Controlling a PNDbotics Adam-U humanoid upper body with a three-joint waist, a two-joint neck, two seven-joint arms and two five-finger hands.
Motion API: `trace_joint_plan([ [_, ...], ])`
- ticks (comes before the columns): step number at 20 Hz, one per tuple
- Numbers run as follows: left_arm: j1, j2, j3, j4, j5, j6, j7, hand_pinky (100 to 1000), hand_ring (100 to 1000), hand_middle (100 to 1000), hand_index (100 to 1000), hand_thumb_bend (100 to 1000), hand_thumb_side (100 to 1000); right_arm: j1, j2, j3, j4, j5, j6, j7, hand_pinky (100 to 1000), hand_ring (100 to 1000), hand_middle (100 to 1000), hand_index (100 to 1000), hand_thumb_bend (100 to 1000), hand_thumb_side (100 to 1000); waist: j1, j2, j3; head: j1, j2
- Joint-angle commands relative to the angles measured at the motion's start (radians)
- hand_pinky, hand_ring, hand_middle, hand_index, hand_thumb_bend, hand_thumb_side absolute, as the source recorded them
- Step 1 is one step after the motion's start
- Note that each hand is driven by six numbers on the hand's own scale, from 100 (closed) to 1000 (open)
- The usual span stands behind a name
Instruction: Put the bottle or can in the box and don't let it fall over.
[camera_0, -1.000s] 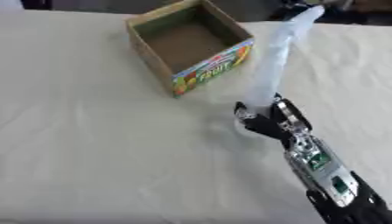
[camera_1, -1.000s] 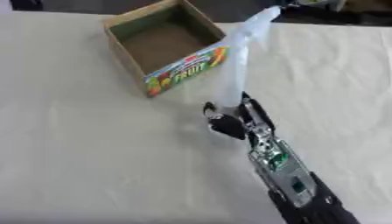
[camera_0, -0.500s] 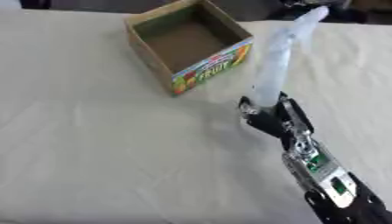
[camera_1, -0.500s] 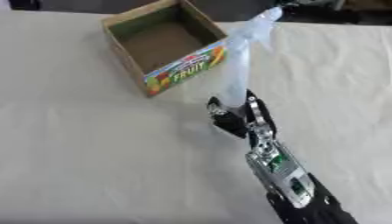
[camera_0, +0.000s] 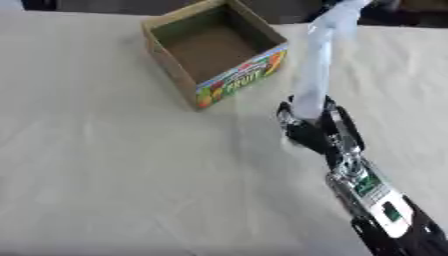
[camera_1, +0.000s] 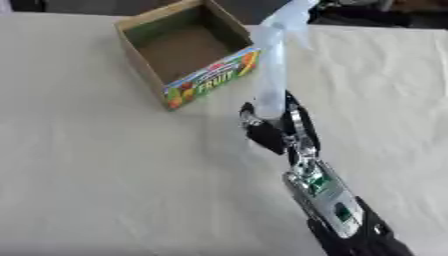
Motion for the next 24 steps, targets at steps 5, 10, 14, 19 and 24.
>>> trace_joint_plan([
  [5,-0.005,0.017,0.001,-0.01,0.002,-0.001,-0.006,1000,645,716,716,461,368,-0.028,-0.073,-0.023,-0.11,-0.038,0.0,-0.003,1000,1000,1000,457,100,232,0.004,-0.017,-0.001,0.0,-0.002],
  [10,-0.004,0.021,0.002,-0.01,0.001,-0.001,-0.006,1000,646,717,716,460,368,-0.077,-0.133,-0.039,-0.145,-0.079,-0.026,0.001,1000,1000,1000,436,100,322,0.004,-0.02,0.002,0.0,0.001],
  [14,-0.006,0.022,0.002,-0.012,0.001,-0.002,-0.006,1000,646,717,715,461,367,-0.13,-0.174,-0.047,-0.146,-0.119,-0.057,0.011,1000,1000,1000,420,100,384,0.002,-0.02,0.006,-0.003,-0.001],
  [19,-0.01,0.024,0.002,-0.014,0.001,-0.003,-0.005,1000,647,717,715,462,366,-0.202,-0.217,-0.055,-0.146,-0.161,-0.063,0.016,1000,1000,1000,403,100,421,0.002,-0.016,0.019,-0.017,-0.009],
  [24,-0.018,0.023,0.001,-0.018,0.003,-0.005,-0.005,1000,647,717,715,463,365,-0.286,-0.272,-0.052,-0.146,-0.209,-0.026,0.016,1000,1000,1000,390,100,420,0.004,-0.006,0.038,-0.041,-0.027],
])
